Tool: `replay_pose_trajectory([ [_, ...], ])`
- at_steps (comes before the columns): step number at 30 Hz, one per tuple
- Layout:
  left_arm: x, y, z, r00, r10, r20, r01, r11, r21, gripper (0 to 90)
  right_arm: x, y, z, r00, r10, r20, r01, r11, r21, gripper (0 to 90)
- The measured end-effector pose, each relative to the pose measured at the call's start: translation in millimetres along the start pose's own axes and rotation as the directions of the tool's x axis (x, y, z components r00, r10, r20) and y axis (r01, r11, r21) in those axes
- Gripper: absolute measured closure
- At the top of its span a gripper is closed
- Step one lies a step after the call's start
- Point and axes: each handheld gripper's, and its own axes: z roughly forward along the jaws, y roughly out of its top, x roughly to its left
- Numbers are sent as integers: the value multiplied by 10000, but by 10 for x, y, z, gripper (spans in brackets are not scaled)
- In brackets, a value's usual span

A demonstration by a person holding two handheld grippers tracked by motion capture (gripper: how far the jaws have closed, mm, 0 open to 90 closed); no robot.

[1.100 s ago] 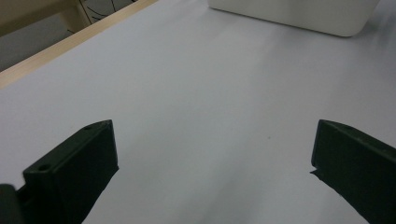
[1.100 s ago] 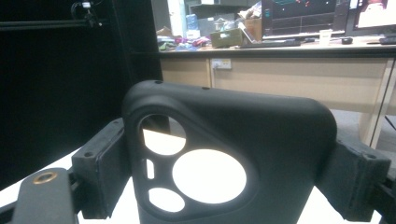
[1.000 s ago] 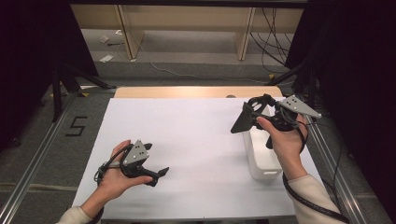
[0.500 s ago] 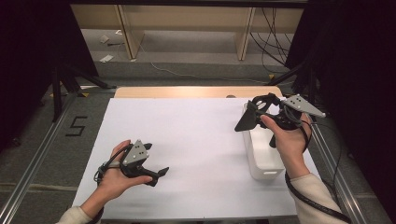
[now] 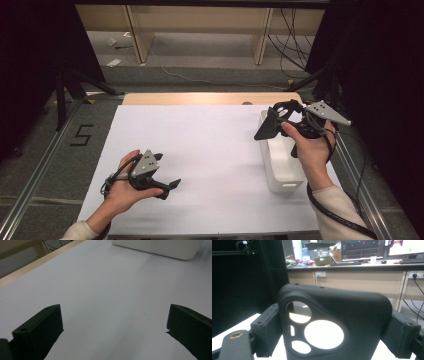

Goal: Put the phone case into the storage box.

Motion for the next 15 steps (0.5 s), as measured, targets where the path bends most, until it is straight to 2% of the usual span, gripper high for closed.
replay_pose_trajectory([
  [15,0,0,0,10000,-5,-11,5,10000,11,0,-60,3,-12,9997,73,226,-73,10000,-5,158],
])
